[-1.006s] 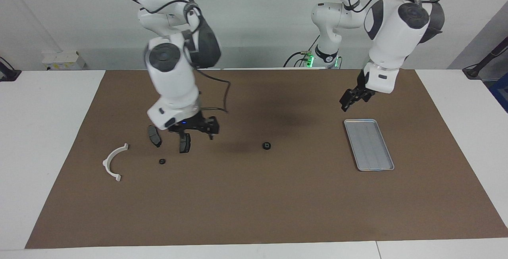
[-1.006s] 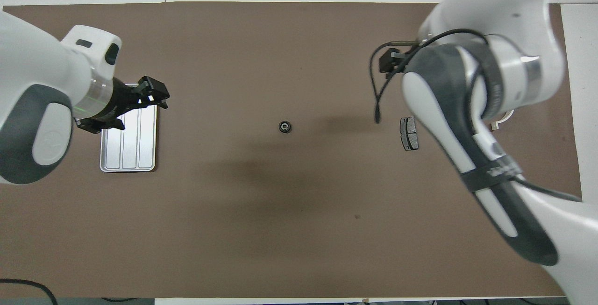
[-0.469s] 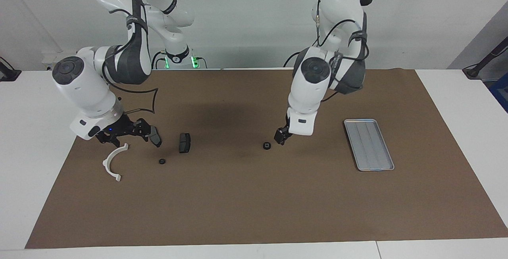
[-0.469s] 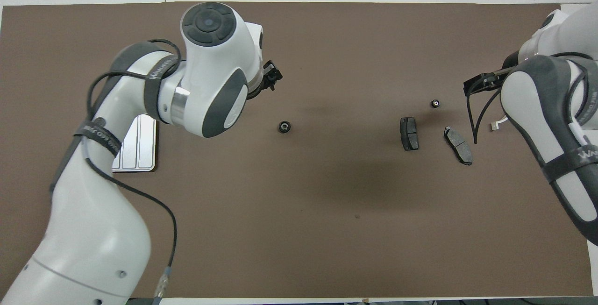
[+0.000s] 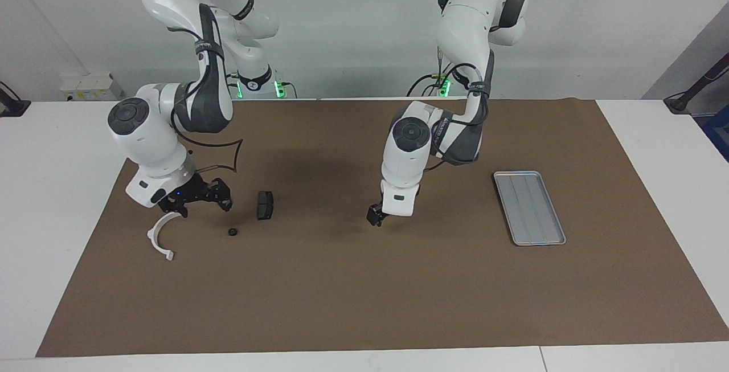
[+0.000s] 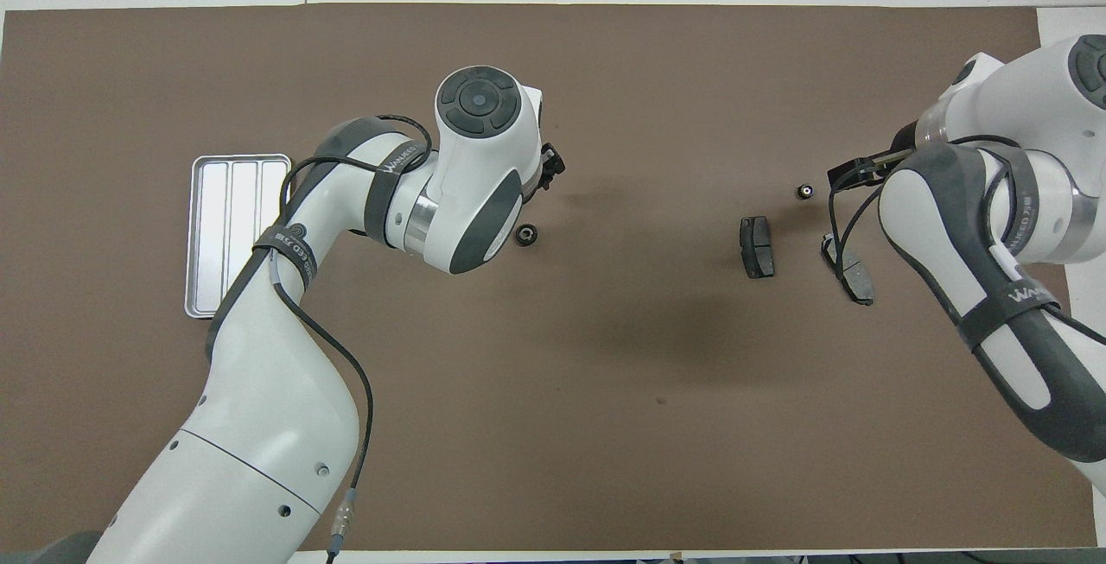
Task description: Pick bearing gear from pile to tray
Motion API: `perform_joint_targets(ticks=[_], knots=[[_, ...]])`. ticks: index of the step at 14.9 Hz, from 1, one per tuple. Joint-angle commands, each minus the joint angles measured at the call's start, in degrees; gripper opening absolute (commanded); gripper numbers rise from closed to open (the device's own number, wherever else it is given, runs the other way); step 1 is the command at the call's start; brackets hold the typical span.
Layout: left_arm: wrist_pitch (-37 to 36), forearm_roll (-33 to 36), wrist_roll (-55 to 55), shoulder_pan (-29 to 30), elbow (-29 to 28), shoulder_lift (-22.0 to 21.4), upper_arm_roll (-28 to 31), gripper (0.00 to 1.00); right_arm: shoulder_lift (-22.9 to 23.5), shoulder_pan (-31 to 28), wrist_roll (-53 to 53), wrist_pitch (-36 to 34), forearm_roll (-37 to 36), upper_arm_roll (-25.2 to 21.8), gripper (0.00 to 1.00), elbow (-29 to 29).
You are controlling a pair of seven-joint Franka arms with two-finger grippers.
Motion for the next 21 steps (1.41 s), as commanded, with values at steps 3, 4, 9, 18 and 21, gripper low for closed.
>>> perform_joint_targets(ticks=[3, 4, 9, 18, 21], knots=[[3.6, -0.7, -3.3, -2.5, -7.3, -2.4, 1.2, 1.00, 2.1, 3.0, 6.1, 4.7, 0.2, 0.3, 0.94, -1.2], [5.2, -0.7, -3.9, -2.6, -8.3, -2.8, 1.2, 1.00, 2.6, 3.1, 6.3, 5.8, 0.2, 0.3, 0.93, -1.2], [8.3, -0.7, -3.9, -2.5, -10.2, -3.0, 1.2, 0.99, 5.9, 3.7, 6.3, 9.9, 0.2, 0.3, 0.91, -1.1], [8.8, -0.7, -5.0, -2.9, -11.5, -3.6, 1.1, 0.40, 6.6, 2.9, 5.3, 9.9, 0.2, 0.3, 0.88, -1.4], [8.6, -0.7, -5.2, -2.9, -11.5, -3.6, 1.2, 0.00, 7.1, 3.0, 5.5, 10.4, 0.2, 0.3, 0.88, -2.0]])
